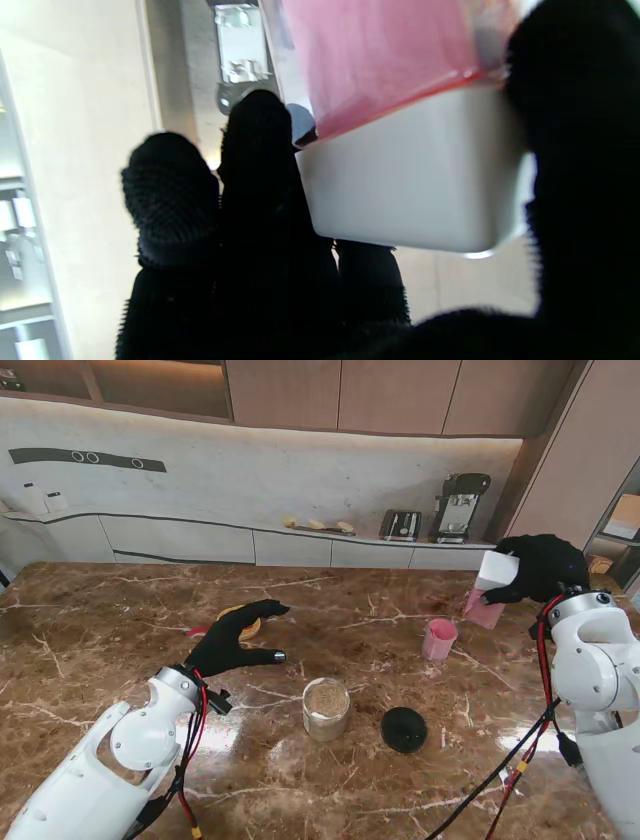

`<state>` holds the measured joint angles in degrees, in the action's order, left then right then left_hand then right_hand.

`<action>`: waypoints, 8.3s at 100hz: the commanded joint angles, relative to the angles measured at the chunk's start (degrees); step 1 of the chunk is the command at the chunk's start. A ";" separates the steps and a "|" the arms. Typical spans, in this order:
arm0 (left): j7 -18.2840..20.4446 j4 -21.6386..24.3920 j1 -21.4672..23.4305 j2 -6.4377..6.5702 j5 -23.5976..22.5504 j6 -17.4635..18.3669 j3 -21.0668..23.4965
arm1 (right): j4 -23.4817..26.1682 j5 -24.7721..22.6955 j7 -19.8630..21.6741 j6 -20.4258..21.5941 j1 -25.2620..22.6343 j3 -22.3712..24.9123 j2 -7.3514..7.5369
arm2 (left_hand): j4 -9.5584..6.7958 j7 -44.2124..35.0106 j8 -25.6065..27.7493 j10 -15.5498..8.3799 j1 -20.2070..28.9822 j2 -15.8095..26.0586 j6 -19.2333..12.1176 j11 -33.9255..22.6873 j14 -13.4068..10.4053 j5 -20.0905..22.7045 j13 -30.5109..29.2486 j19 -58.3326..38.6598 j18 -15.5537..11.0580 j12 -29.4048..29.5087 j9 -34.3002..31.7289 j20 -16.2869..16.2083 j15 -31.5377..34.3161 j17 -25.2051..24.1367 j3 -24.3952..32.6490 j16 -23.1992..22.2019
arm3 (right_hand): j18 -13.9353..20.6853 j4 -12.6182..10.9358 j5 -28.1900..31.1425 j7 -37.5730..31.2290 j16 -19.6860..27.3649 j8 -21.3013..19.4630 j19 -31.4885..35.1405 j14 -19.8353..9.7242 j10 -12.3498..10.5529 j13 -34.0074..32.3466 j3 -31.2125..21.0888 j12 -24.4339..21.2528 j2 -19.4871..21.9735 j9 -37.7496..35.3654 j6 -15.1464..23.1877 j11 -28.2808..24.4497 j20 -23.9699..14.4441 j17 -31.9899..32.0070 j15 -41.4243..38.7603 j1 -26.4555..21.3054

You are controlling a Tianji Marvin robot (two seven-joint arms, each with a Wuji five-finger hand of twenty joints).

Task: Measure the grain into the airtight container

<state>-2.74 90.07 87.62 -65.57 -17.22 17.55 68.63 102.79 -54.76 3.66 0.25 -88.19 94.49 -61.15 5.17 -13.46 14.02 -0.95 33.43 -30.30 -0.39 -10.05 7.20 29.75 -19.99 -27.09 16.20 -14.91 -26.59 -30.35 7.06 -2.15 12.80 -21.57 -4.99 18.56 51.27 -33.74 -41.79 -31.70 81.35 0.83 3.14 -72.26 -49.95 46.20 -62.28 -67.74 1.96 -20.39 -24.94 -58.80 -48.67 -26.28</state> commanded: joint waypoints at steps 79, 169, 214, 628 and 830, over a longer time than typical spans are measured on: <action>-1.63 -2.25 0.21 -0.28 0.02 0.77 -0.15 | -19.11 8.80 -11.48 -12.59 0.25 -5.94 -2.35 | -2.26 -0.51 0.18 -1.68 1.90 2.83 -2.13 0.49 -3.72 1.63 -0.16 0.24 -2.24 0.87 -0.09 2.05 -0.45 -0.74 -4.81 0.65 | 1.39 -6.43 7.08 -22.78 -0.35 -6.16 2.00 -1.37 -7.51 -2.42 -22.52 3.14 11.20 -8.33 14.09 -12.67 -1.03 0.45 -0.02 -13.29; -1.56 -2.92 -0.07 -0.37 0.38 0.22 -1.40 | -25.02 10.13 -11.95 -8.89 1.13 -9.19 -2.16 | -2.61 -0.79 0.46 -2.43 2.59 3.73 -2.52 0.37 -4.19 1.91 -0.93 -0.07 -0.86 0.65 -0.99 1.55 -0.31 -1.21 -6.58 0.37 | 1.75 -7.40 -7.98 -5.11 4.64 -5.68 -9.01 -1.75 -6.06 14.81 -19.95 -4.31 12.95 10.82 4.69 -4.21 -5.04 16.66 11.49 -7.03; -1.66 -3.37 -0.32 -0.44 0.61 0.28 -1.62 | -22.65 9.17 -8.16 -9.49 -0.55 -8.29 -1.53 | -2.73 -0.65 0.44 -2.45 2.90 3.85 -2.39 0.52 -4.17 1.86 -0.82 0.30 -0.53 0.68 -0.95 1.23 -0.40 -1.29 -7.18 0.38 | -1.20 -11.09 -22.32 15.15 10.52 -1.29 -22.83 -1.39 -5.05 30.65 -15.79 -16.77 11.48 30.09 -2.46 1.50 -4.88 32.85 22.60 0.71; 6.06 -22.79 -8.14 -0.73 5.70 0.46 -20.31 | -0.56 -25.21 22.10 -12.86 -11.28 -30.25 2.85 | 0.59 14.62 -10.11 0.01 -0.43 -6.08 -5.86 9.03 -7.22 -21.71 17.16 19.53 -19.78 -1.46 19.89 5.80 -4.11 -0.05 11.65 3.09 | 1.21 -16.35 -45.65 20.40 12.20 -24.48 -34.12 2.67 0.24 45.28 12.52 -8.70 23.09 55.48 -10.03 -4.30 -3.06 35.30 24.54 -4.24; 7.07 -21.38 -8.02 -0.64 6.46 -1.95 -20.38 | -9.85 -18.78 9.74 -8.99 -7.71 -34.70 3.41 | -0.86 5.70 15.35 -0.53 1.62 -1.31 -11.42 8.50 -6.39 -22.45 17.09 18.16 -15.72 -4.17 19.74 1.00 -3.64 -0.97 10.09 2.27 | 2.05 -9.52 -18.12 8.95 11.62 -12.93 -21.12 -0.26 -5.33 26.36 -19.86 -13.30 2.09 24.42 0.46 -2.07 2.79 23.50 22.16 2.71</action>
<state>3.84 69.95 78.68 -66.17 -10.46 16.13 48.69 96.38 -74.11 11.53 -9.00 -94.43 60.98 -57.84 5.08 -13.49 29.74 -0.34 35.63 -32.94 -10.52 -1.40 -5.84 9.79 -3.85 0.12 -14.76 -18.52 -8.49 -22.81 3.34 -8.14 24.06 -18.66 -2.64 11.74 28.85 -23.38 -31.03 -47.71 60.10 2.29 6.57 -45.13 -63.31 36.06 -61.10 -40.29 -5.61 -23.58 -23.43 -35.82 -27.10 -23.42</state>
